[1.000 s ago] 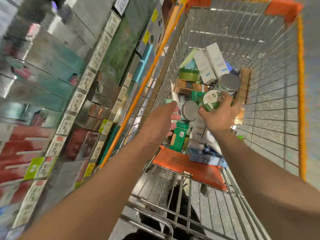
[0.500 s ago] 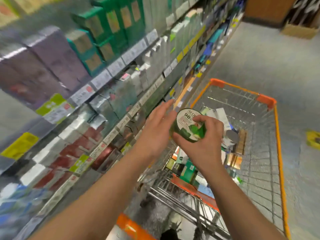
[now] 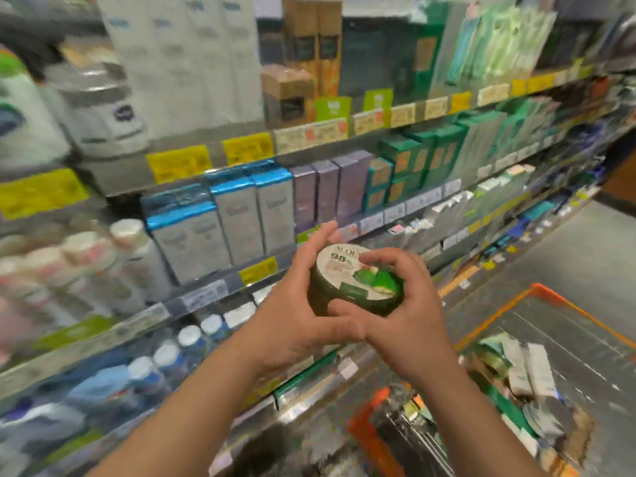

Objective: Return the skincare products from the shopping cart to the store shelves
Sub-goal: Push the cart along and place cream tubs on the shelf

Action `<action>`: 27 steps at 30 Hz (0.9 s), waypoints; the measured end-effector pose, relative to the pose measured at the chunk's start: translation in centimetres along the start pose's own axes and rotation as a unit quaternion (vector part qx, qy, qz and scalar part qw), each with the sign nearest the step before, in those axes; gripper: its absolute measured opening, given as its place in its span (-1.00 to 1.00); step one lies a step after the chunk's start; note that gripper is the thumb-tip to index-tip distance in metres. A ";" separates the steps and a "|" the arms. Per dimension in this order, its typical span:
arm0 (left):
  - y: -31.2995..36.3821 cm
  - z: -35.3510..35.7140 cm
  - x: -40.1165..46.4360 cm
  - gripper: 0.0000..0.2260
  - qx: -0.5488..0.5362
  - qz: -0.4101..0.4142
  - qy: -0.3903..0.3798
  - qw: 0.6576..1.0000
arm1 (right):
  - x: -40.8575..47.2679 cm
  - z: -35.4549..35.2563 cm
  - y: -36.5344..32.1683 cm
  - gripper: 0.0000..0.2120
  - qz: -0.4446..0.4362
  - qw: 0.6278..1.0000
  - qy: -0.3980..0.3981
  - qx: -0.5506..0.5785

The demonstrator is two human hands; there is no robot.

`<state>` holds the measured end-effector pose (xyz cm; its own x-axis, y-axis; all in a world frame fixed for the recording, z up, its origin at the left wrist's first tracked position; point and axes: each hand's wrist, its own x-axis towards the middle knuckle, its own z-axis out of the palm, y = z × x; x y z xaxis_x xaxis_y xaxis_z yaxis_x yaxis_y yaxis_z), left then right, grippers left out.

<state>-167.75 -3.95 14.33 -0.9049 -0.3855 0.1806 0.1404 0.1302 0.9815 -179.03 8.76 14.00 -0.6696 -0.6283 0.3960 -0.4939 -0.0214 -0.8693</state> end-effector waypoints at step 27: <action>11.0 -24.7 -18.0 -0.10 0.196 0.081 0.351 0.912 | 4.4 27.2 -18.5 -0.42 -0.153 0.933 -0.288 0.150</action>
<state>-140.03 -18.11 23.48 -0.3861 -0.8037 0.4528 -0.0296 0.5014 0.8647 -157.81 -14.75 23.78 -0.0706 -0.8696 0.4888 -0.3773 -0.4303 -0.8201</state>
